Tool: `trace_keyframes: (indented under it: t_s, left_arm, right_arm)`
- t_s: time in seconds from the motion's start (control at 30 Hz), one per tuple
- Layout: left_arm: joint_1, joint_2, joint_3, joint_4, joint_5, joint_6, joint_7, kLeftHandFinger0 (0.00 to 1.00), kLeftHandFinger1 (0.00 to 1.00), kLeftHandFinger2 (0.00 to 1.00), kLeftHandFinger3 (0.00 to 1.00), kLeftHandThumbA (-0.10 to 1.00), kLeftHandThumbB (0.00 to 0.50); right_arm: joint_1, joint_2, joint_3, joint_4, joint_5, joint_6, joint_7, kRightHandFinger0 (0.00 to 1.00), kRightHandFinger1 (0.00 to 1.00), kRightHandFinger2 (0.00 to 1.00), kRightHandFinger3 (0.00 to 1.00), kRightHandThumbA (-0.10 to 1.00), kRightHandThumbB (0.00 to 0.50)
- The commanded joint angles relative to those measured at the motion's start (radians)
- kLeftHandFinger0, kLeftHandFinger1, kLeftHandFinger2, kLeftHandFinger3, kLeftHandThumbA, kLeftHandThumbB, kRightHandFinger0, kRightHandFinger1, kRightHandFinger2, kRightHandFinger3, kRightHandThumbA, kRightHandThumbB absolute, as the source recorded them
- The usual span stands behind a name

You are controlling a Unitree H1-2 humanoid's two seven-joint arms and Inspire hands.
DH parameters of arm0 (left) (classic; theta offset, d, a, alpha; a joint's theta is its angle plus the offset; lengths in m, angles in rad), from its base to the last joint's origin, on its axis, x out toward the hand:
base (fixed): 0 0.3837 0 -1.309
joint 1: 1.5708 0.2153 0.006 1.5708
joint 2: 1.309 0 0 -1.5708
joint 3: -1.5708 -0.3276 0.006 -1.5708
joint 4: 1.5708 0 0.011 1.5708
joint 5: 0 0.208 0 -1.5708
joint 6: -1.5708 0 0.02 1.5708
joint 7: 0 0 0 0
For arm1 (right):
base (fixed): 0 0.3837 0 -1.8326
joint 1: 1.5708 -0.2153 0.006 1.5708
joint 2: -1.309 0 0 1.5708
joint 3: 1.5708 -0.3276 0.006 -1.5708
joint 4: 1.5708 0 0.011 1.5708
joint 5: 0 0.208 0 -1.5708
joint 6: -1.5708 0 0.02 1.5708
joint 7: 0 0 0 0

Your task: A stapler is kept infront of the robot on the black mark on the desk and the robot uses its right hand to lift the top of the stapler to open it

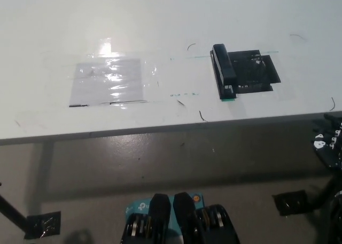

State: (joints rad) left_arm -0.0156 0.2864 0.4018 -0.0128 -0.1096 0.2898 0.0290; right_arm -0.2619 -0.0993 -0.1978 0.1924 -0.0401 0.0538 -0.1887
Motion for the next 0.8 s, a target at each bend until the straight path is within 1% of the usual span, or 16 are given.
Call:
trace_keyframes:
  t_s: [0.0, 0.03, 0.1, 0.17, 0.2, 0.23, 0.27, 0.33, 0.37, 0.4, 0.5, 0.6, 0.67, 0.7, 0.73, 0.77]
  left_arm:
    - [-0.007, 0.019, 0.004, -0.039, -0.009, -0.002, 0.005, 0.2, 0.21, 0.45, 0.7, 0.46, 0.0]
    - [-0.009, 0.02, 0.004, -0.038, -0.007, 0.002, 0.006, 0.21, 0.22, 0.45, 0.7, 0.46, 0.0]
    - [-0.01, 0.021, 0.003, -0.032, -0.008, -0.004, 0.004, 0.22, 0.21, 0.44, 0.72, 0.47, 0.0]
    - [-0.009, 0.021, 0.002, -0.036, -0.003, 0.002, 0.008, 0.22, 0.22, 0.44, 0.73, 0.47, 0.0]
    - [-0.009, 0.02, 0.002, -0.041, -0.002, 0.009, 0.009, 0.22, 0.22, 0.44, 0.74, 0.47, 0.0]
    - [-0.009, 0.021, 0.002, -0.04, -0.004, 0.007, 0.008, 0.21, 0.21, 0.45, 0.75, 0.48, 0.0]
    - [-0.008, 0.022, 0.001, -0.038, -0.006, 0.004, 0.004, 0.21, 0.22, 0.47, 0.76, 0.48, 0.0]
    - [-0.009, 0.021, 0.003, -0.04, -0.01, 0.009, 0.004, 0.22, 0.22, 0.46, 0.74, 0.48, 0.0]
    - [-0.009, 0.013, -0.002, -0.037, -0.008, 0.005, 0.005, 0.2, 0.22, 0.46, 0.73, 0.47, 0.0]
    - [-0.008, 0.007, -0.002, -0.038, -0.011, 0.003, 0.007, 0.2, 0.22, 0.46, 0.71, 0.47, 0.0]
    - [-0.008, 0.007, -0.004, -0.037, -0.009, 0.002, 0.007, 0.18, 0.21, 0.45, 0.7, 0.44, 0.0]
    - [-0.005, 0.008, -0.007, -0.042, -0.008, 0.005, 0.004, 0.19, 0.22, 0.46, 0.71, 0.45, 0.0]
    - [-0.007, 0.006, -0.004, -0.04, -0.011, 0.01, 0.006, 0.2, 0.22, 0.46, 0.72, 0.45, 0.0]
    - [-0.008, 0.007, -0.005, -0.038, -0.01, 0.01, 0.006, 0.21, 0.22, 0.44, 0.7, 0.44, 0.0]
    - [-0.008, 0.006, -0.005, -0.038, -0.01, 0.011, 0.006, 0.21, 0.22, 0.44, 0.7, 0.44, 0.0]
    - [-0.007, 0.008, -0.007, -0.038, -0.005, 0.009, 0.007, 0.19, 0.22, 0.44, 0.69, 0.44, 0.0]
  right_arm:
    - [-0.017, -0.009, -0.004, -0.036, -0.01, -0.011, -0.017, 0.36, 0.38, 0.48, 0.74, 0.3, 0.014]
    - [-0.025, -0.005, -0.006, -0.047, -0.01, 0.002, -0.021, 0.37, 0.38, 0.48, 0.74, 0.29, 0.011]
    - [-0.051, 0.0, -0.005, -0.059, -0.01, 0.013, -0.026, 0.35, 0.38, 0.47, 0.74, 0.28, 0.01]
    - [-0.088, 0.006, -0.001, -0.076, 0.002, 0.038, -0.018, 0.35, 0.39, 0.5, 0.78, 0.33, 0.023]
    - [-0.115, 0.008, 0.003, -0.084, 0.011, 0.052, -0.01, 0.35, 0.39, 0.51, 0.79, 0.35, 0.019]
    - [-0.135, 0.007, 0.013, -0.089, 0.01, 0.047, -0.001, 0.36, 0.4, 0.53, 0.8, 0.35, 0.005]
    - [-0.16, 0.01, 0.019, -0.089, 0.011, 0.042, 0.001, 0.35, 0.39, 0.52, 0.78, 0.35, 0.014]
    - [-0.208, 0.026, 0.028, -0.109, 0.015, 0.057, -0.002, 0.31, 0.37, 0.49, 0.77, 0.33, 0.013]
    - [-0.242, 0.033, 0.036, -0.128, 0.017, 0.07, 0.0, 0.32, 0.37, 0.5, 0.78, 0.32, 0.003]
    - [-0.269, 0.046, 0.038, -0.141, 0.028, 0.076, 0.002, 0.33, 0.38, 0.5, 0.78, 0.3, 0.01]
    - [-0.312, 0.075, 0.038, -0.147, 0.053, 0.096, 0.007, 0.36, 0.4, 0.5, 0.78, 0.27, 0.0]
    - [-0.349, 0.107, 0.04, -0.141, 0.064, 0.13, 0.004, 0.33, 0.37, 0.48, 0.76, 0.27, 0.015]
    - [-0.365, 0.129, 0.033, -0.131, 0.094, 0.156, 0.014, 0.34, 0.37, 0.48, 0.77, 0.28, 0.002]
    - [-0.379, 0.161, 0.015, -0.123, 0.157, 0.215, 0.029, 0.41, 0.42, 0.53, 0.82, 0.28, 0.0]
    - [-0.379, 0.167, 0.015, -0.119, 0.171, 0.22, 0.039, 0.43, 0.44, 0.54, 0.84, 0.26, 0.0]
    - [-0.38, 0.179, 0.011, -0.114, 0.186, 0.241, 0.044, 0.47, 0.46, 0.55, 0.85, 0.26, 0.0]
